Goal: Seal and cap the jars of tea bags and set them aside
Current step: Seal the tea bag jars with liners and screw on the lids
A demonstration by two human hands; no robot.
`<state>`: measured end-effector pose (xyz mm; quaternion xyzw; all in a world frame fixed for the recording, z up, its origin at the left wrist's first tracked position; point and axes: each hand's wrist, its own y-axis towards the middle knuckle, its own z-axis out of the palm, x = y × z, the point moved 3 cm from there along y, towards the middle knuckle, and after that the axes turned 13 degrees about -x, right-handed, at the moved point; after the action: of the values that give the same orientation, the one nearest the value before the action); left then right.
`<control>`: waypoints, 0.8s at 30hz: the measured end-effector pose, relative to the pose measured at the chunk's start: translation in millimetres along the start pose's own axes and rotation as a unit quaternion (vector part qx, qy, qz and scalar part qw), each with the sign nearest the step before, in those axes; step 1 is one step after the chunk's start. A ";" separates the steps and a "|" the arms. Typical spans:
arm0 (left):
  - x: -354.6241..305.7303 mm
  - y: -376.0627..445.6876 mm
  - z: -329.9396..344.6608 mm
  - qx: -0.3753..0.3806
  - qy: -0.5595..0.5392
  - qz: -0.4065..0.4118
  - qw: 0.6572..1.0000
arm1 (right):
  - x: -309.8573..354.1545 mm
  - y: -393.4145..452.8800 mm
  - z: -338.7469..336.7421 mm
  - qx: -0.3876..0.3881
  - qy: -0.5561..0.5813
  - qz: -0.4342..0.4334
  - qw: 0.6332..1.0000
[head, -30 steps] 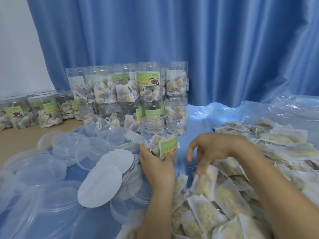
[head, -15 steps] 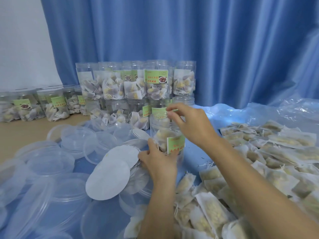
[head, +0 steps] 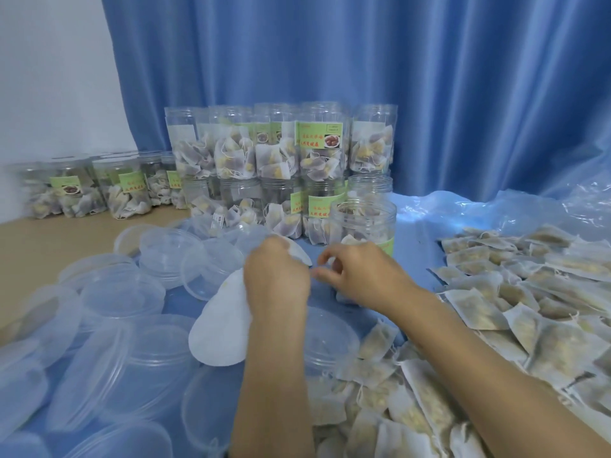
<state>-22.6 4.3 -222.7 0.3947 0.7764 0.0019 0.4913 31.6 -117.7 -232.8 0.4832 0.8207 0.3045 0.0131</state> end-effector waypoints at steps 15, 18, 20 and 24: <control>60.1 20.2 -28.8 0.162 0.148 -0.171 0.961 | 17.6 -25.7 12.4 0.330 0.040 0.013 0.943; 60.0 22.5 -30.4 0.156 0.157 -0.188 0.957 | 20.2 -27.1 12.1 0.340 0.035 0.001 0.940; 58.9 23.6 -30.9 0.138 0.155 -0.189 0.960 | 20.2 -27.2 13.6 0.332 0.010 -0.016 0.943; 59.6 32.2 -38.4 0.064 0.052 -0.152 0.985 | 13.8 -15.6 -1.6 0.238 0.060 -0.011 0.969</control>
<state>-44.5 77.9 -235.7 0.3027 0.8501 -0.1021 0.4188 11.5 -112.9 -235.7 0.4438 0.8744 0.1283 -0.1481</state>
